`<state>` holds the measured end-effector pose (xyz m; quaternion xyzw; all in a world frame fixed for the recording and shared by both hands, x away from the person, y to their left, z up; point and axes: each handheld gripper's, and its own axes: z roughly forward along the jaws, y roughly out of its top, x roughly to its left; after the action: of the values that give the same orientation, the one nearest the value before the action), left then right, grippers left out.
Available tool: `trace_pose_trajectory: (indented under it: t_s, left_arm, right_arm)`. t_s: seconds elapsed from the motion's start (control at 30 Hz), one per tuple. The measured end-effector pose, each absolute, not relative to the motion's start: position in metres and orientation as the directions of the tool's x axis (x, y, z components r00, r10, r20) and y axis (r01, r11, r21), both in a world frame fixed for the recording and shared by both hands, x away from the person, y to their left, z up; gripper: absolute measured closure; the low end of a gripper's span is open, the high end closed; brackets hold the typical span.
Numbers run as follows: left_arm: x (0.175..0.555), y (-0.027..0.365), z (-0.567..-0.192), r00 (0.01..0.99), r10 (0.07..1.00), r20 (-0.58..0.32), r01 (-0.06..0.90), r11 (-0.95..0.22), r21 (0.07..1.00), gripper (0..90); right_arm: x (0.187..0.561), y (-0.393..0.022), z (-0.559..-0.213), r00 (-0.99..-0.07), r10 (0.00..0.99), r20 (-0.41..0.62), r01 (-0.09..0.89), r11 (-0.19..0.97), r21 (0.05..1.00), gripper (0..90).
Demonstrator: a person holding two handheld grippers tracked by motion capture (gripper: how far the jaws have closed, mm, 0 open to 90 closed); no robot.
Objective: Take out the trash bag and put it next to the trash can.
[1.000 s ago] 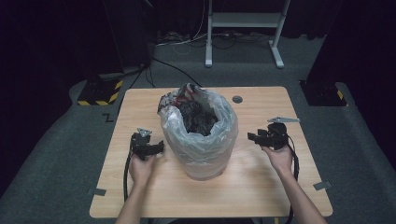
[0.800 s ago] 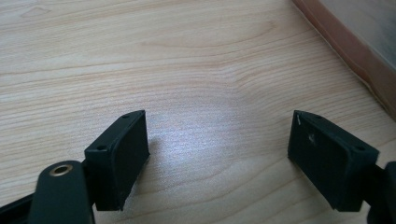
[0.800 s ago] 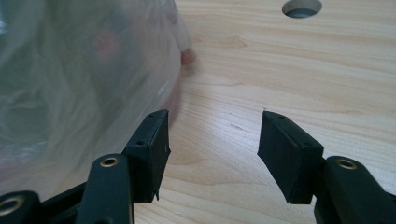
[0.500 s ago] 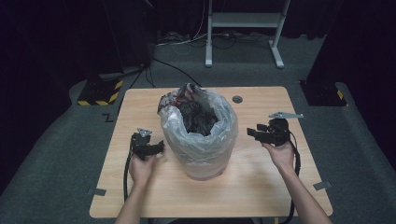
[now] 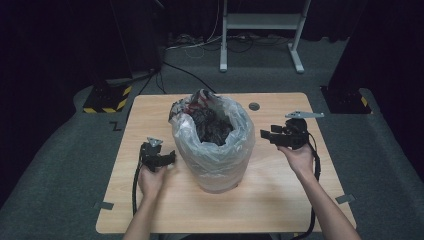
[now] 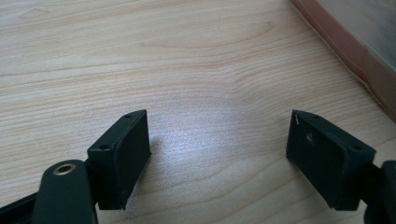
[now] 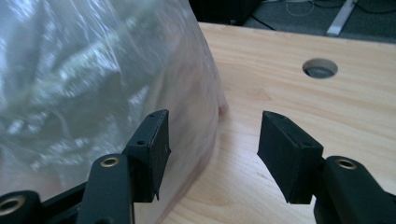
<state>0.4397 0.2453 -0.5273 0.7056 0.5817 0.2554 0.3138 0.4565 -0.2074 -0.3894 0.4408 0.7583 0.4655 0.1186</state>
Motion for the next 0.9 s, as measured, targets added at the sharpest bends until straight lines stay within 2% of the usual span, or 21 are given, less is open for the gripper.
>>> trace_pose_trajectory:
  t_s: [0.47, 0.9]
  left_arm:
    - [0.44, 0.245, -0.527, 0.193, 0.981, -0.004, 0.66, -0.127, 0.74, 21.4]
    - [0.44, 0.245, -0.527, 0.194, 0.981, -0.004, 0.66, -0.127, 0.74, 21.5]
  right_arm:
    - [0.462, -0.196, -0.367, -0.609, 0.756, 0.241, 0.54, 0.173, 0.824, 43.2]
    - [0.466, -0.181, -0.347, -0.63, 0.75, 0.202, 0.494, 0.187, 0.849, 41.5]
